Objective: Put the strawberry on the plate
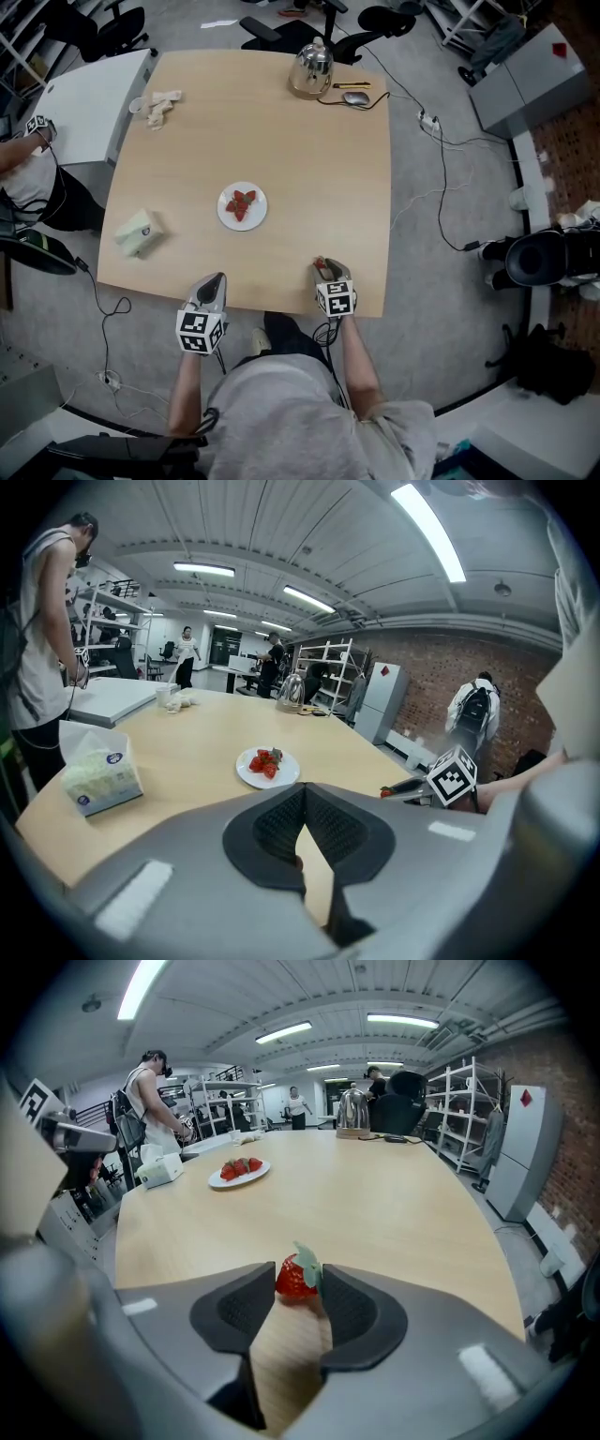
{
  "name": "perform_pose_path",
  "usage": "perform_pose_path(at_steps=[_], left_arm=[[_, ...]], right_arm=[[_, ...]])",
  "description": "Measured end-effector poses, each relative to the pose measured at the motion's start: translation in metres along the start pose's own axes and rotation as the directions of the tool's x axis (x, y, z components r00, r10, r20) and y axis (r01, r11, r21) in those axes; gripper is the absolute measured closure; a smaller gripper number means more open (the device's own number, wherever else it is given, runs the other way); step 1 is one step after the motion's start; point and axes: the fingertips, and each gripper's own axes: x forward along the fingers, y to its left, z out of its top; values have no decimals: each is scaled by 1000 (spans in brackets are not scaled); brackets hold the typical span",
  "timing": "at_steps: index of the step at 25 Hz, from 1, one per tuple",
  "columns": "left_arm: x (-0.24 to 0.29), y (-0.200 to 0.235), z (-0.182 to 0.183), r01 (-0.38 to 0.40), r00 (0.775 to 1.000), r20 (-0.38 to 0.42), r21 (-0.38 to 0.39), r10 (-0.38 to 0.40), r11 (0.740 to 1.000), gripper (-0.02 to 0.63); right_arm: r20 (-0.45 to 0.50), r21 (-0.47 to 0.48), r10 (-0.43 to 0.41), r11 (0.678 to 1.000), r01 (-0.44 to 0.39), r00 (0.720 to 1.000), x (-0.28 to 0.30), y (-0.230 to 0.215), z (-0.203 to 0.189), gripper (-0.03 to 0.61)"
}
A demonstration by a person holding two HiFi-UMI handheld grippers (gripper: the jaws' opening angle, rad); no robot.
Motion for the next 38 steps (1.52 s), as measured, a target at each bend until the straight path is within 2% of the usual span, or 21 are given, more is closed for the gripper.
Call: perform_pose_path(at_steps=[14,23,30,38], left_arm=[[-15,3,3,-33,999,39,-15,34,999,594],[-39,18,-3,-102,992,64,-64,106,993,594],[-69,41,-9,-187,976,90,-107,197,977,594],[-103,64,-17,-294,943,109,-171,315,940,594]], right_arm=[[103,-42,11,999,-7,995,-23,12,45,417],[160,-80,74,995,-62,984,-26,30,88,417],[183,-164,150,979,-120,972,-14,67,124,417],[174,-278,248,941,-194,953,13,110,158,418]])
